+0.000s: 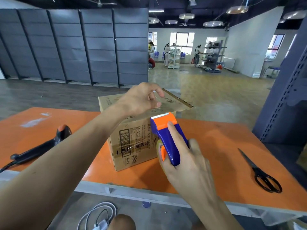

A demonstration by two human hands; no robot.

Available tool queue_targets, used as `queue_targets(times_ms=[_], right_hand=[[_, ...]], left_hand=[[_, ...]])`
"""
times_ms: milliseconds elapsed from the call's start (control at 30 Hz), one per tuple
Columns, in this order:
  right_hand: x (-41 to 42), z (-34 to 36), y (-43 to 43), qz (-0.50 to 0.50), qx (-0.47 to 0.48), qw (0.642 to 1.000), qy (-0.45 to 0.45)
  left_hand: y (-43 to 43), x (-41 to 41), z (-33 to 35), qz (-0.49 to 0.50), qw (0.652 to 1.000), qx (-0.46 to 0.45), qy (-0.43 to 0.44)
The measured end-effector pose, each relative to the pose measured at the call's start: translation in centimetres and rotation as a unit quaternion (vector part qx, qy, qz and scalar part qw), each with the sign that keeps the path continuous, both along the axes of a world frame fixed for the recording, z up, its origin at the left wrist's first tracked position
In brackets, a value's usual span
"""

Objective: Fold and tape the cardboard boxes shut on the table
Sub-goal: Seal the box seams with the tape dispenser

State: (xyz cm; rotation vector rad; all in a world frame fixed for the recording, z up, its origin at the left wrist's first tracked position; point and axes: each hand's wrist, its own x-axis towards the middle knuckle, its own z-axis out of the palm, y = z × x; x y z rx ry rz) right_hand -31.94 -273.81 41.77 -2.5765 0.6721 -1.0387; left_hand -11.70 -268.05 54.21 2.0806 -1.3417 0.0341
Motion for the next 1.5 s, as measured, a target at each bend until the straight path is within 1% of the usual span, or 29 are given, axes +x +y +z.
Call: queue_targets(times_ms=[67,200,333,500,633,733,833,900,933,1000,1033,1067,1133,1167,1200,1267,1300,1400,1500], right_hand=[[0.4,0.2,-0.2,-0.010,-0.005,1.000,-0.010],[0.4,0.3,-0.2,-0.001,-0.001,1.000,0.004],[0.5,0.2,-0.2,0.001,-0.005,1.000,-0.004],[0.4,0.1,-0.3,0.011,0.005,1.000,-0.005],[0.5,-0.1,-0.2,0.015,0.006,1.000,-0.007],[0.5,-0.2,-0.1,0.017,0.015,1.000,-0.011],[0.4,-0.3,0.0,0.021,0.021,1.000,-0.009],[0.4,-0.3,-0.1,0.025,0.024,0.999,-0.009],[0.4,-0.3,-0.2,0.024,0.023,0.999,-0.007],[0.5,-0.2,-0.2,0.025,0.023,0.999,-0.003],[0.6,-0.2,-0.2,0.029,0.026,0.999,-0.001],[0.6,-0.3,-0.2,0.034,0.029,0.999,-0.001],[0.6,-0.4,-0.4,0.041,0.032,0.999,0.001],[0.6,-0.4,-0.5,0.043,0.033,0.999,0.004],[0.6,-0.4,-0.5,0.045,0.034,0.998,0.008],[0.5,-0.3,-0.5,0.048,0.037,0.998,0.012],[0.5,-0.2,-0.5,0.051,0.039,0.998,0.015],[0.3,0.1,-0.7,0.056,0.045,0.997,0.029],[-0.4,0.8,-0.6,0.065,0.062,0.996,0.025]], left_hand=[[-0.2,0.2,0.2,0.007,1.000,0.010,-0.008],[-0.6,0.3,-0.1,0.012,0.999,0.031,-0.018],[-0.6,0.6,-0.3,0.017,0.999,0.022,-0.016],[-1.1,0.5,-1.1,0.032,0.999,0.036,-0.015],[-1.2,0.2,-1.4,0.035,0.992,0.081,-0.094],[-1.1,0.2,-1.5,0.049,0.987,0.092,-0.124],[-0.1,1.4,-1.0,0.117,0.981,0.086,-0.130],[0.9,1.8,-1.1,0.135,0.980,0.066,-0.134],[1.2,1.8,-1.4,0.133,0.978,0.045,-0.152],[1.8,1.6,-2.1,0.102,0.976,-0.009,-0.192],[2.2,1.4,-2.3,0.073,0.980,-0.022,-0.185],[2.6,1.2,-2.5,0.036,0.986,-0.015,-0.164],[3.5,0.7,-2.3,-0.057,0.989,0.056,-0.122],[3.9,0.6,-2.3,-0.091,0.986,0.095,-0.100],[4.2,0.5,-2.2,-0.105,0.984,0.124,-0.076],[4.6,0.4,-2.2,-0.089,0.982,0.159,-0.045],[4.8,0.1,-2.2,-0.079,0.981,0.173,-0.046],[4.8,-1.0,-2.4,-0.088,0.976,0.181,-0.082],[4.9,-1.5,-2.2,-0.083,0.975,0.182,-0.095]])
